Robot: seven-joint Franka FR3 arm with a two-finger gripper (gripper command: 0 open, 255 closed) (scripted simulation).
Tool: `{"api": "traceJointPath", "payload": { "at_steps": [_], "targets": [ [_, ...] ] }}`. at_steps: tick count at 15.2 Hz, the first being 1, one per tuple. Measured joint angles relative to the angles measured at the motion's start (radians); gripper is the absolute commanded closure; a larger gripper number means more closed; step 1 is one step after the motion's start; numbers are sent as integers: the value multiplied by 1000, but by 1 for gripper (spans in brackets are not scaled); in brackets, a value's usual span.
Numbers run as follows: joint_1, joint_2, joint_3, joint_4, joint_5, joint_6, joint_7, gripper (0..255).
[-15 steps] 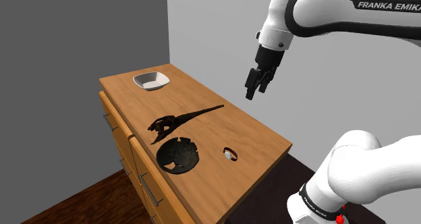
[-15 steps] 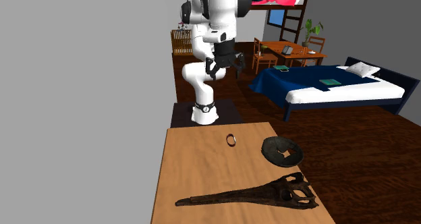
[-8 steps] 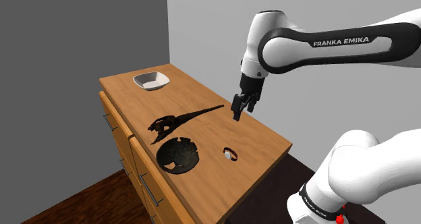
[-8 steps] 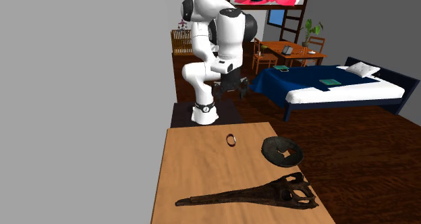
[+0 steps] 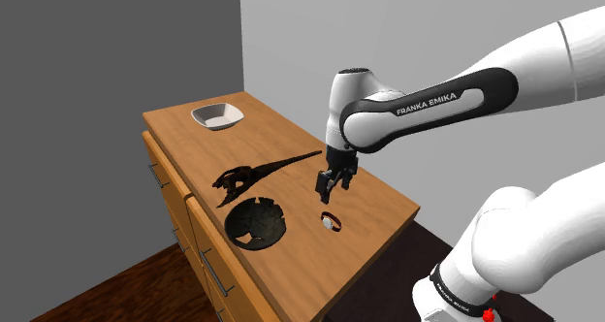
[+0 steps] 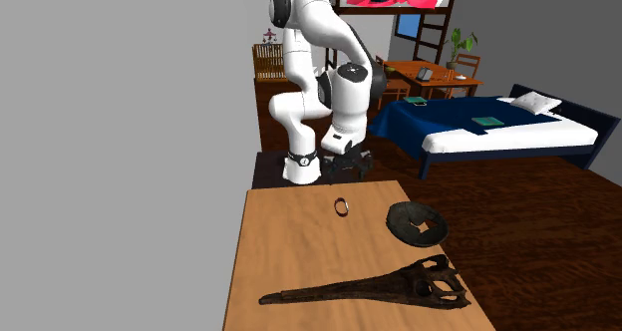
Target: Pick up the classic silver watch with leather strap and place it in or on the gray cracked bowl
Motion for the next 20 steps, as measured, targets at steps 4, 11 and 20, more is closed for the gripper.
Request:
{"api": "traceJointPath", "payload": {
  "at_steps": [4,11,20],
  "targets": [
    [4,109,23,-18,2,103,25,0],
    [9,181,34,-67,10,222,27,0],
    [9,186,35,-72,11,232,26,255]
  ]
}}
